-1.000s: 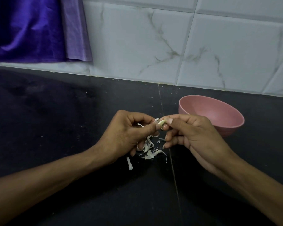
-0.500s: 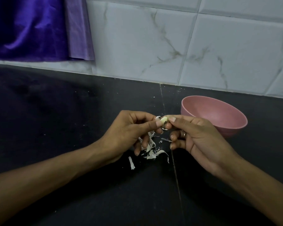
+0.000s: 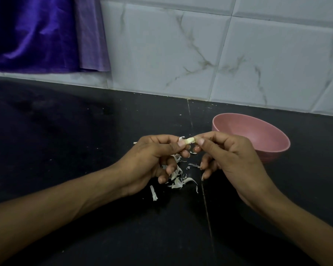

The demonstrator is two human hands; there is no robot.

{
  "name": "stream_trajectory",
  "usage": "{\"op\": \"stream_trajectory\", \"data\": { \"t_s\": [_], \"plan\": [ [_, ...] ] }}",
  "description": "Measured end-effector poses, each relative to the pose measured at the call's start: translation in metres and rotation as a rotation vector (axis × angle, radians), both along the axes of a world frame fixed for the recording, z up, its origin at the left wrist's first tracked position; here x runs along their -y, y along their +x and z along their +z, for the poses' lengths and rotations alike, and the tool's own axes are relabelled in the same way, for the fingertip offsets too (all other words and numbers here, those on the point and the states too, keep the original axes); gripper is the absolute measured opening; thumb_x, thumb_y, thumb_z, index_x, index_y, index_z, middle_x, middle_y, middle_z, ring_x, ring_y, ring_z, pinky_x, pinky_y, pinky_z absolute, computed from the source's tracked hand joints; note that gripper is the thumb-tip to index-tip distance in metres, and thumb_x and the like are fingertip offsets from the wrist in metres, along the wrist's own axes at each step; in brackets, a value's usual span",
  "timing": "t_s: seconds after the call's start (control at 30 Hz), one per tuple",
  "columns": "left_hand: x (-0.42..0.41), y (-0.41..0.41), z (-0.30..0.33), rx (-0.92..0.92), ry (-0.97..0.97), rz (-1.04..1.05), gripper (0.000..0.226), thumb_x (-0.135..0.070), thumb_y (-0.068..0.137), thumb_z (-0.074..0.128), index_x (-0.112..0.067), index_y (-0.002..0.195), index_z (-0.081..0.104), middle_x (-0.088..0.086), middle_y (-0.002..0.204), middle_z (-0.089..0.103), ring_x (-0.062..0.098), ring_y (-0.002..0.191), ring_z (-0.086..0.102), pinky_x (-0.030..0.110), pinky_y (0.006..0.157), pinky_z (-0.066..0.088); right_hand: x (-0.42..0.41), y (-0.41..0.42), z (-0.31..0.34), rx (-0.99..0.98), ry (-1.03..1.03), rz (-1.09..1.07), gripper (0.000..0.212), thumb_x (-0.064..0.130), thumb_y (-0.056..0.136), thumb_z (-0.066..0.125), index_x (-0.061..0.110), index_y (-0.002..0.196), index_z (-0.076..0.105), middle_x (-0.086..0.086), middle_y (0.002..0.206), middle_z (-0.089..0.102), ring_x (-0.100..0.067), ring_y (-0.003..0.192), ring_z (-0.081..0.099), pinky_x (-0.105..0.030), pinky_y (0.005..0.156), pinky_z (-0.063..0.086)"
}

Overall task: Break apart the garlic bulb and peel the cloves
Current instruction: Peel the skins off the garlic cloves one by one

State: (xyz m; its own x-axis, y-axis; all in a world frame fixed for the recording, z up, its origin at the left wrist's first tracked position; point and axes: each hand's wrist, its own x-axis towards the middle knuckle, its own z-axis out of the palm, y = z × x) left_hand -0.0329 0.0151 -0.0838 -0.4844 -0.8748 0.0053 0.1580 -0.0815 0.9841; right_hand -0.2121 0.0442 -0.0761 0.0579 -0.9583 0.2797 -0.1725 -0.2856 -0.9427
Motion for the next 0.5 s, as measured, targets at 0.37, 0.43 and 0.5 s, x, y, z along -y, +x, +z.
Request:
{"op": "stream_trajectory", "data": {
  "t_s": [0.37,0.43,0.5],
  "plan": [
    [-0.0045,-0.0003,0.0025,0.137,-0.243,0.121,0.022,-0.019,0.096,0.056,0.001,0.092,0.063,-0.004,0.054,0.06,0.006,0.034,0.043,0.018,0.032,0.033,0.0003,-0.0033,-0.0031,-0.226,-0.137,-0.051,0.014,0.013,0.092,0.065,0.02,0.101,0.074,0.005,0.073,0.068,-0.007,0.055,0.063,-0.019,0.048,0.05],
    [-0.0053,0.0002,0.0031,0.189,-0.323,0.159,0.02,-0.019,0.097,0.055,-0.001,0.092,0.062,-0.006,0.049,0.06,0.004,0.031,0.043,0.017,0.032,0.032,0.0017,-0.0046,-0.0027,-0.216,-0.143,-0.046,0.022,0.008,0.09,0.067,0.021,0.107,0.073,0.005,0.088,0.068,-0.009,0.062,0.066,-0.021,0.05,0.053],
    [-0.004,0.0006,0.0022,0.223,-0.362,0.186,0.019,-0.02,0.097,0.055,-0.003,0.091,0.063,-0.007,0.046,0.059,0.004,0.03,0.043,0.017,0.032,0.032,0.0024,-0.0057,-0.0018,-0.18,-0.143,-0.025,0.025,0.007,0.089,0.068,0.021,0.108,0.074,0.005,0.089,0.067,-0.011,0.065,0.067,-0.023,0.051,0.054]
  ]
}}
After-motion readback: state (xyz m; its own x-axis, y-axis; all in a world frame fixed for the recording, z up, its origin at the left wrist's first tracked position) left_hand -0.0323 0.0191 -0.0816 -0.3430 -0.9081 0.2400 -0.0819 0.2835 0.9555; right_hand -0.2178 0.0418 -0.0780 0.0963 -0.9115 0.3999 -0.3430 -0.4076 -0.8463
